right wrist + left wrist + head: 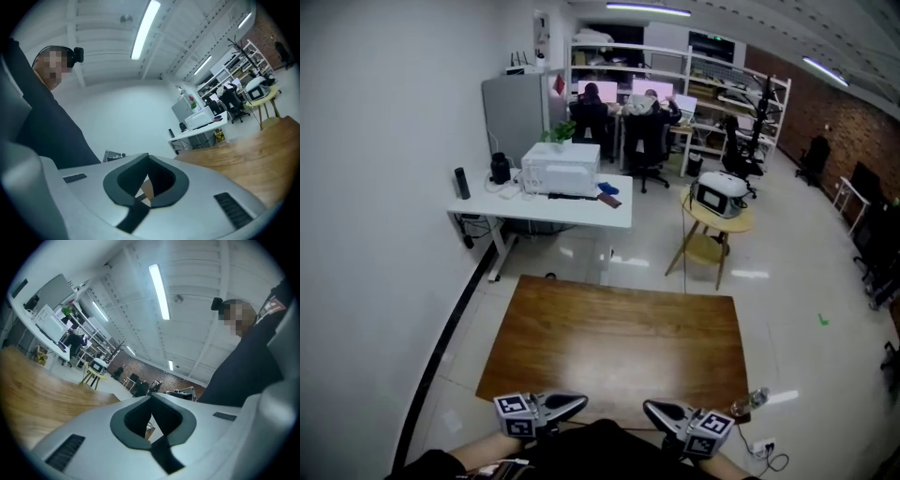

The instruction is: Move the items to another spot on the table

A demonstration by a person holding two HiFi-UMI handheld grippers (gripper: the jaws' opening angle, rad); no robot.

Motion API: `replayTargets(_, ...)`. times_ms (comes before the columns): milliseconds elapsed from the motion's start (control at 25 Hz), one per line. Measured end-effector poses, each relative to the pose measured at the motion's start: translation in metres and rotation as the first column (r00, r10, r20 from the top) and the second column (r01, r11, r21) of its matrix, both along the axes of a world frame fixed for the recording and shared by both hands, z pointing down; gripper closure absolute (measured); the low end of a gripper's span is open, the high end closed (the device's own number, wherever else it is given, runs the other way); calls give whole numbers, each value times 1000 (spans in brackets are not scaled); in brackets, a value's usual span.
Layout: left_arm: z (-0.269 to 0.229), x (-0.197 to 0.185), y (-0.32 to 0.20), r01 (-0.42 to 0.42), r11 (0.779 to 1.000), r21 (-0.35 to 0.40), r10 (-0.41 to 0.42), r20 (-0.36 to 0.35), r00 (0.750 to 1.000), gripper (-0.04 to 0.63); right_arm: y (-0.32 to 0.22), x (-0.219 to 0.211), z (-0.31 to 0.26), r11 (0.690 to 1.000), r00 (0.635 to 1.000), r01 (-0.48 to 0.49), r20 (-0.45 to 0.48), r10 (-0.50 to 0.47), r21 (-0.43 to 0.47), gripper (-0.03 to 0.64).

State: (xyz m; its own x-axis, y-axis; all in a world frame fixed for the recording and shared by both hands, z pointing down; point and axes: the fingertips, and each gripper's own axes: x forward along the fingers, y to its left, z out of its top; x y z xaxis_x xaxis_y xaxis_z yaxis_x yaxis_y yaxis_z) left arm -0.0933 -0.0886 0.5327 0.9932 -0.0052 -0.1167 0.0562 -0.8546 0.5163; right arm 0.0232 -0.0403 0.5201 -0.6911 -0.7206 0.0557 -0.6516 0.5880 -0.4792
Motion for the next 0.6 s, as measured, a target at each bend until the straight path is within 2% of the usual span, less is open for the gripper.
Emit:
replayTargets(120,-3,-8,20,47,999,-13,-46,25,999,603,14,-2,3,998,998,70,3,-70,4,627)
replayTargets(280,0,-7,43,107,992,-73,-105,34,994,603,30,5,15,991,990,136,37,-137,10,627)
replayTargets(400,-4,-1,60,112,990,-84,-111,14,994,603,33,5,12,990,989,138,53,-137,-25,627)
replayTargets(480,-10,-11,56,109,991,-76,-109,6,994,603,29,-7,5,991,990,134,53,-133,-21,627)
replayTargets(600,-5,-23,50,60,996,-68,-57,44,997,603,20,-19,-3,995,994,98,53,-98,-6,627)
